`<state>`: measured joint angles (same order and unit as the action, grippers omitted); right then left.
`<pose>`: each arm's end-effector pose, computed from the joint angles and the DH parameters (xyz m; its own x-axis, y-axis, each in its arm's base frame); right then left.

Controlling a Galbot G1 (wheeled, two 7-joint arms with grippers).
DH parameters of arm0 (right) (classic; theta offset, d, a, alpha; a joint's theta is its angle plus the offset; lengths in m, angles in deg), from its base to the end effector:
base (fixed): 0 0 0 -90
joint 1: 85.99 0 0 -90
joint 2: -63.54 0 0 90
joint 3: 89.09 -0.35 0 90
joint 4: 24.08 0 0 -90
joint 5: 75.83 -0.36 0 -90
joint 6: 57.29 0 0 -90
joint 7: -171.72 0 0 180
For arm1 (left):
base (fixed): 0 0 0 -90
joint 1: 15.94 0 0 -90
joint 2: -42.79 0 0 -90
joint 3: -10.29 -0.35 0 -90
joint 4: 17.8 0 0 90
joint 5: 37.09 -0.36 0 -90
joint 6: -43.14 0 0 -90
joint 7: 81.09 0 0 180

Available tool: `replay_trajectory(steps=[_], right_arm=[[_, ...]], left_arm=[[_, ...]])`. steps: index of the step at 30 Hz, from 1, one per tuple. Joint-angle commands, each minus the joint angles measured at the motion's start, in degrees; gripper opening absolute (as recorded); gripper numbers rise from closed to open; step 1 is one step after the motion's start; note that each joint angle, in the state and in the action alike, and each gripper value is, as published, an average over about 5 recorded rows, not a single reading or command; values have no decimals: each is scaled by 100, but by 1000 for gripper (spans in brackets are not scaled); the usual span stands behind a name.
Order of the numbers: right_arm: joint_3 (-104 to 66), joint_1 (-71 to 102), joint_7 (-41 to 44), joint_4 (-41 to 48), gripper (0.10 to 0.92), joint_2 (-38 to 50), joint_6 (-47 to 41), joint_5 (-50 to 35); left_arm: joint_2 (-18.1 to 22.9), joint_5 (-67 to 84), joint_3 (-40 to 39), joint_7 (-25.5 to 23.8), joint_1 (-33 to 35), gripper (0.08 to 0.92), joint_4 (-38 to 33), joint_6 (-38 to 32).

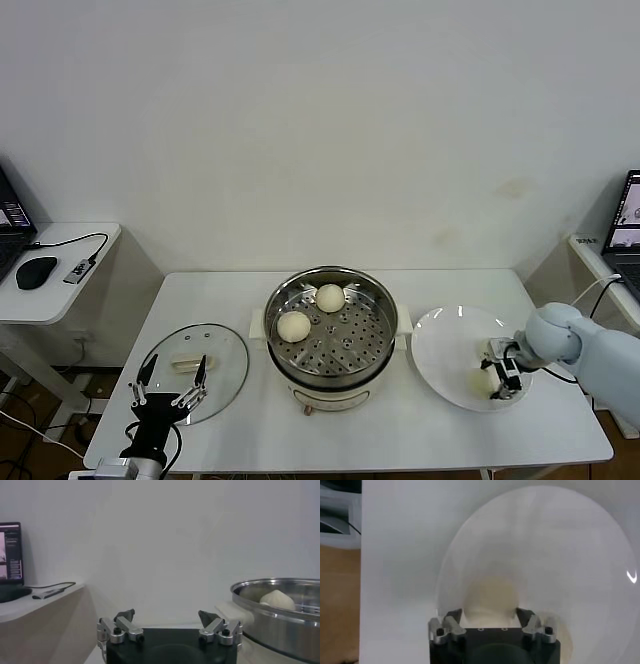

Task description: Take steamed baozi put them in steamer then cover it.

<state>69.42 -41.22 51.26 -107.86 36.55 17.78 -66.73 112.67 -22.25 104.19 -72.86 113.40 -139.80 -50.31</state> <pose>0.4283 -0.1955 -0.2402 -0.1382 -0.0493 0.9892 -0.9888 -0.0506 -0.1407 0.1453 0.0743 -0.3032 -0.9977 -0.0105 0.0674 -0.0060 0.9977 0.0675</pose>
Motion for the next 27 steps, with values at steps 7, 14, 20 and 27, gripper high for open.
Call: replay_trajectory(steps=[7,14,20,27], right_arm=[[468,-1099,155,-117,505,152,-52,-429],[665,-2470,339,-172,508,256,-56,-1019],[1551,-4234,357,-239,509,-35,-65,-1643],[2493,-5376,189,-818,509,-886,-112,-2215]], left_arm=[[-3,-7,-8,1,-12,823,-16,-1],[-40,-10,-27,-4,-33,823,-3,-1],[-95,7,-21,-5,-53,823,25,-3],[-65,15,-42,-5,-79,823,49,9]])
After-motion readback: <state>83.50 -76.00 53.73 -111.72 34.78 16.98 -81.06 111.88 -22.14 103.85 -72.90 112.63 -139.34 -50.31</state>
